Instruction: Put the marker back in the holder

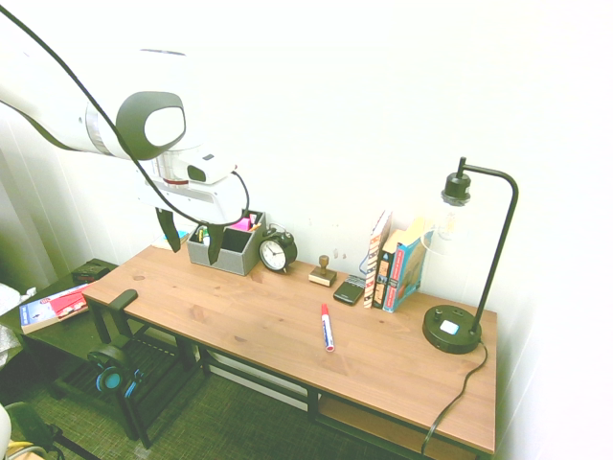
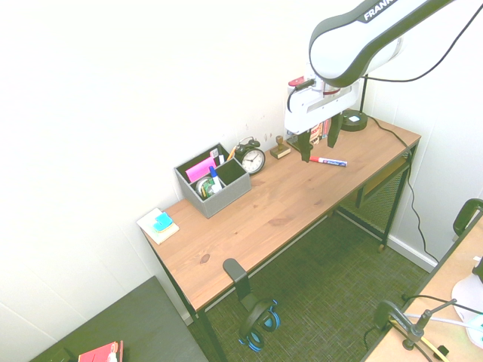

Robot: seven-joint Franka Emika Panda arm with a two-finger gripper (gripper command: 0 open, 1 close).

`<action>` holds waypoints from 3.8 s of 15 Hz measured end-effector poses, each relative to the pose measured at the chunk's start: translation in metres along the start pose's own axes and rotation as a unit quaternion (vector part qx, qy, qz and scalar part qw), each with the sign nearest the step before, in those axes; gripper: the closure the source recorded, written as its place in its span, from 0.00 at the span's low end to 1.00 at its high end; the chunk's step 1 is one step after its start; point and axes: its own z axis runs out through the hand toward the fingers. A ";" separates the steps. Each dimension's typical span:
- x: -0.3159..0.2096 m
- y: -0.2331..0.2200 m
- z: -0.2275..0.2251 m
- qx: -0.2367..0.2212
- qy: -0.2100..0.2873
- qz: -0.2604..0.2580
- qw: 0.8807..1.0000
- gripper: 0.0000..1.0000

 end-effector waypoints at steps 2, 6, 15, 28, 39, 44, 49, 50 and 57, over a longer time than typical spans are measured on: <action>0.001 0.000 0.004 -0.005 0.000 -0.016 1.000 0.00; 0.032 0.012 0.025 -0.004 0.016 -0.132 0.991 0.00; 0.167 0.084 0.114 -0.023 0.011 -0.214 0.976 0.00; 0.229 0.059 0.220 -0.037 0.013 -0.209 0.977 1.00; 0.234 0.063 0.223 -0.044 0.004 -0.200 0.979 1.00; 0.236 0.067 0.201 -0.066 -0.007 -0.156 0.985 1.00; 0.161 0.026 0.095 -0.105 -0.086 -0.062 0.989 1.00; 0.134 0.013 0.077 -0.120 -0.103 -0.041 0.987 1.00; 0.002 -0.076 0.083 -0.142 -0.209 0.115 0.961 1.00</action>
